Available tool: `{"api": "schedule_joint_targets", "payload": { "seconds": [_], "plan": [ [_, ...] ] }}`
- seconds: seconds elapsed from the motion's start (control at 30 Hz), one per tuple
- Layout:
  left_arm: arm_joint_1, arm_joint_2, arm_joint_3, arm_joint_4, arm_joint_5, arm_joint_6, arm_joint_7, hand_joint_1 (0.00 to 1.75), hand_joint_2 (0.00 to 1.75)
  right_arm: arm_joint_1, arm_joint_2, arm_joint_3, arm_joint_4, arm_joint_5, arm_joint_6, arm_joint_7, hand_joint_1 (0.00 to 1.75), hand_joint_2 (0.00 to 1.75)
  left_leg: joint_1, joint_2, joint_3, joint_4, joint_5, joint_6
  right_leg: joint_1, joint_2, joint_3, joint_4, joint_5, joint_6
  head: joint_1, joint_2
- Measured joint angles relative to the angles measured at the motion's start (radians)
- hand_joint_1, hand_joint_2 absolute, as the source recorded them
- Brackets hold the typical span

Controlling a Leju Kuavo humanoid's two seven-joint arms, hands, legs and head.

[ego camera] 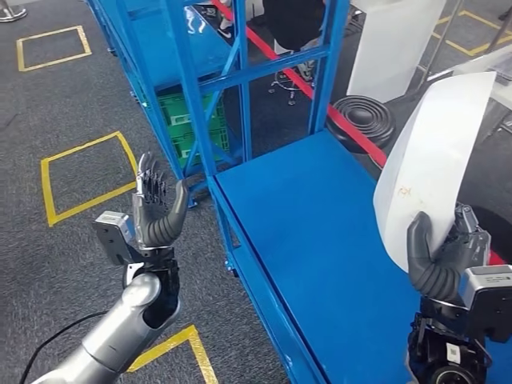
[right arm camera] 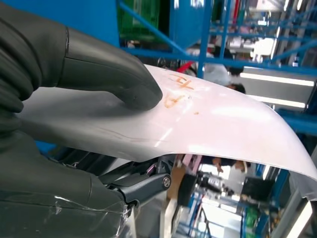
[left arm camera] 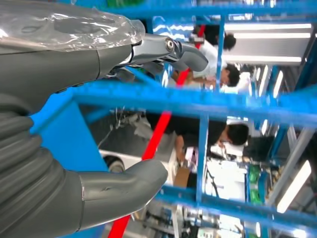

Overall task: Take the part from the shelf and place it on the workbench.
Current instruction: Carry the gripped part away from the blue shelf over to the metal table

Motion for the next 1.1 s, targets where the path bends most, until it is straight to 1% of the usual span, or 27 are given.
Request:
{"api": "schedule_joint_targets", "payload": {
  "seconds": [0.03, 0.1, 0.17, 0.2, 0.23, 0.27, 0.3, 0.33, 0.37, 0.4, 0.43, 0.47, 0.5, 0.53, 0.57, 0.6, 0.67, 0.7, 0.73, 0.77, 0.8, 0.83, 0.87, 0.93, 0.97, 1.03, 1.1],
  "plan": [
    [0.000, 0.000, 0.000, 0.000, 0.000, 0.000, 0.000, 0.00, 1.75, 0.000, 0.000, 0.000, 0.000, 0.000, 0.000, 0.000, 1.75, 1.75, 0.001, -0.013, 0.001, -0.003, 0.001, 0.006, -0.003, 0.002, 0.001, 0.003, -0.005, 0.006, 0.001, 0.000],
    [-0.001, 0.000, 0.000, -0.001, -0.001, 0.000, -0.001, 0.00, 1.75, 0.000, 0.000, 0.000, 0.000, 0.001, 0.000, 0.000, 1.75, 1.75, 0.006, -0.039, 0.005, -0.011, 0.007, 0.017, -0.008, 0.045, -0.021, 0.057, -0.044, 0.015, 0.004, 0.000],
    [-0.002, -0.002, 0.000, -0.002, -0.001, -0.001, 0.000, 0.00, 1.75, 0.001, 0.000, -0.001, 0.000, 0.001, 0.001, 0.001, 1.75, 1.75, 0.008, -0.065, 0.007, -0.013, 0.008, 0.024, -0.009, 0.099, -0.081, 0.190, -0.109, 0.018, 0.009, 0.000],
    [0.000, -0.003, -0.001, -0.002, -0.001, -0.001, 0.000, 0.00, 1.75, 0.002, 0.000, 0.000, 0.000, 0.001, 0.002, 0.002, 1.75, 1.75, 0.007, -0.080, 0.007, -0.013, 0.008, 0.026, -0.009, 0.109, -0.115, 0.257, -0.133, 0.019, 0.011, 0.000],
    [0.001, -0.003, -0.001, -0.002, -0.001, -0.001, 0.000, 0.00, 1.75, 0.003, 0.000, 0.000, 0.000, 0.001, 0.003, 0.002, 1.75, 1.75, 0.006, -0.096, 0.007, -0.012, 0.008, 0.026, -0.009, 0.114, -0.137, 0.296, -0.138, 0.018, 0.012, 0.000],
    [0.003, -0.004, -0.001, -0.002, -0.002, -0.001, 0.000, 0.00, 1.75, 0.003, 0.000, 0.000, 0.000, 0.001, 0.004, 0.002, 1.75, 1.75, 0.006, -0.112, 0.008, -0.011, 0.008, 0.026, -0.009, 0.116, -0.142, 0.295, -0.121, 0.017, 0.012, 0.000],
    [0.003, -0.004, -0.001, -0.002, -0.002, -0.001, -0.001, 0.00, 1.75, 0.003, 0.000, 0.000, 0.000, 0.001, 0.006, 0.002, 1.75, 1.75, 0.005, -0.129, 0.009, -0.010, 0.007, 0.026, -0.008, 0.120, -0.129, 0.253, -0.087, 0.014, 0.012, 0.000],
    [0.003, -0.004, -0.001, -0.002, -0.002, -0.001, -0.001, 0.00, 1.75, 0.002, 0.000, -0.001, 0.000, 0.001, 0.007, 0.002, 1.75, 1.75, 0.006, -0.146, 0.011, -0.008, 0.006, 0.024, -0.008, 0.133, -0.102, 0.182, -0.042, 0.010, 0.013, 0.000],
    [0.003, -0.004, -0.001, -0.002, -0.002, -0.001, -0.001, 0.00, 1.75, 0.002, 0.000, -0.001, 0.000, 0.001, 0.008, 0.002, 1.75, 1.75, 0.005, -0.160, 0.011, -0.006, 0.005, 0.022, -0.009, 0.157, -0.073, 0.111, -0.008, 0.005, 0.013, 0.000],
    [0.003, -0.005, -0.001, -0.002, -0.002, -0.001, -0.001, 0.00, 1.75, 0.001, 0.000, -0.001, 0.000, 0.001, 0.008, 0.002, 1.75, 1.75, 0.006, -0.173, 0.009, -0.004, 0.004, 0.019, -0.010, 0.181, -0.049, 0.053, 0.013, 0.003, 0.013, 0.000],
    [0.003, -0.005, -0.001, -0.002, -0.002, -0.001, -0.001, 0.00, 1.75, 0.001, 0.000, -0.001, 0.000, 0.001, 0.008, 0.002, 1.75, 1.75, 0.009, -0.185, 0.005, -0.002, 0.005, 0.014, -0.010, 0.198, -0.036, 0.019, 0.021, 0.001, 0.013, 0.000],
    [0.004, -0.005, -0.002, -0.002, -0.003, -0.001, -0.002, 0.00, 1.75, 0.000, 0.000, 0.000, 0.000, 0.001, 0.009, 0.002, 1.75, 1.75, 0.012, -0.197, 0.001, -0.002, 0.007, 0.008, -0.009, 0.205, -0.028, 0.008, 0.017, -0.001, 0.013, 0.000],
    [0.006, -0.005, -0.002, -0.002, -0.003, -0.001, -0.002, 0.00, 1.75, -0.001, 0.000, 0.000, 0.000, 0.001, 0.009, 0.002, 1.75, 1.75, 0.014, -0.210, -0.003, -0.004, 0.010, 0.001, -0.008, 0.195, -0.022, 0.001, 0.017, -0.003, 0.013, 0.000],
    [0.008, -0.004, -0.002, -0.002, -0.004, -0.001, -0.002, 0.00, 1.75, -0.002, 0.000, 0.000, 0.000, 0.001, 0.009, 0.002, 1.75, 1.75, 0.016, -0.209, -0.005, -0.005, 0.011, -0.004, -0.008, 0.181, -0.015, -0.004, 0.019, -0.007, 0.013, 0.000],
    [0.009, -0.003, -0.002, -0.002, -0.004, -0.001, -0.002, 0.00, 1.75, -0.003, 0.000, 0.000, 0.000, 0.001, 0.009, 0.002, 1.75, 1.75, 0.013, -0.188, -0.010, 0.005, 0.004, -0.008, -0.010, 0.168, -0.007, -0.011, 0.022, -0.012, 0.011, 0.000],
    [0.008, -0.003, -0.002, -0.002, -0.004, -0.001, -0.002, 0.00, 1.75, -0.004, 0.000, 0.000, 0.000, 0.002, 0.009, 0.001, 1.75, 1.75, 0.010, -0.155, -0.026, 0.035, -0.012, -0.013, -0.011, 0.153, -0.002, -0.018, 0.025, -0.018, 0.007, 0.000],
    [0.006, -0.002, -0.002, -0.002, -0.004, -0.001, -0.003, 0.00, 1.75, -0.004, 0.000, 0.000, 0.000, 0.002, 0.009, 0.001, 1.75, 1.75, 0.008, -0.088, -0.088, 0.152, -0.068, -0.021, -0.010, 0.124, 0.002, -0.024, 0.026, -0.024, 0.001, 0.000],
    [0.006, -0.002, -0.002, -0.002, -0.004, -0.001, -0.003, 0.00, 1.75, -0.004, 0.000, 0.000, 0.000, 0.002, 0.009, 0.001, 1.75, 1.75, 0.010, -0.076, -0.126, 0.222, -0.094, -0.026, -0.008, 0.109, 0.002, -0.024, 0.024, -0.026, 0.000, 0.000],
    [0.008, -0.002, -0.002, -0.002, -0.004, -0.001, -0.003, 0.00, 1.75, -0.003, 0.000, 0.000, 0.000, 0.002, 0.009, 0.002, 1.75, 1.75, 0.012, -0.071, -0.153, 0.269, -0.106, -0.030, -0.007, 0.095, 0.002, -0.024, 0.023, -0.027, -0.001, 0.000],
    [0.010, -0.002, -0.002, -0.002, -0.004, -0.001, -0.003, 0.00, 1.75, -0.003, 0.000, 0.000, 0.000, 0.002, 0.009, 0.002, 1.75, 1.75, 0.013, -0.068, -0.163, 0.282, -0.100, -0.033, -0.007, 0.080, 0.002, -0.024, 0.021, -0.026, -0.002, 0.000],
    [0.011, -0.001, -0.002, -0.002, -0.004, -0.001, -0.003, 0.00, 1.75, -0.003, 0.000, 0.000, 0.000, 0.002, 0.009, 0.002, 1.75, 1.75, 0.014, -0.063, -0.148, 0.250, -0.075, -0.034, -0.007, 0.066, 0.004, -0.024, 0.019, -0.025, -0.003, 0.000],
    [0.011, -0.001, -0.002, -0.002, -0.004, -0.001, -0.003, 0.00, 1.75, -0.003, 0.000, 0.001, 0.000, 0.002, 0.009, 0.002, 1.75, 1.75, 0.015, -0.049, -0.114, 0.183, -0.040, -0.034, -0.007, 0.053, 0.007, -0.024, 0.015, -0.022, -0.005, 0.000],
    [0.011, -0.001, -0.002, -0.002, -0.005, -0.001, -0.003, 0.00, 1.75, -0.004, 0.000, 0.001, 0.000, 0.002, 0.009, 0.002, 1.75, 1.75, 0.013, -0.023, -0.074, 0.106, -0.011, -0.032, -0.005, 0.041, 0.010, -0.023, 0.011, -0.017, -0.006, 0.000],
    [0.010, -0.001, -0.002, -0.002, -0.005, -0.001, -0.003, 0.00, 1.75, -0.004, 0.000, 0.000, 0.000, 0.002, 0.009, 0.001, 1.75, 1.75, 0.007, 0.010, -0.023, 0.007, 0.020, -0.019, 0.002, 0.022, 0.017, -0.021, 0.002, -0.007, -0.005, 0.000],
    [0.010, -0.001, -0.002, -0.002, -0.005, -0.001, -0.003, 0.00, 1.75, -0.005, 0.000, 0.000, 0.000, 0.002, 0.009, 0.001, 1.75, 1.75, 0.004, 0.011, -0.018, -0.005, 0.019, -0.011, 0.005, 0.014, 0.020, -0.021, -0.002, -0.002, -0.003, 0.000],
    [0.011, 0.000, -0.002, -0.003, -0.005, -0.001, -0.003, 0.00, 1.75, -0.005, 0.000, 0.001, 0.000, 0.002, 0.009, 0.001, 1.75, 1.75, 0.003, -0.017, -0.017, -0.005, 0.018, 0.003, 0.003, 0.001, 0.027, -0.021, -0.011, 0.008, 0.001, 0.000],
    [0.009, 0.000, -0.001, -0.006, -0.006, -0.001, -0.003, 0.00, 1.75, -0.006, 0.000, 0.000, 0.000, 0.002, 0.009, 0.001, 1.75, 1.75, 0.007, -0.040, -0.012, -0.009, 0.018, 0.015, -0.003, 0.035, 0.017, 0.014, -0.040, 0.018, 0.004, 0.000]
  ]
}}
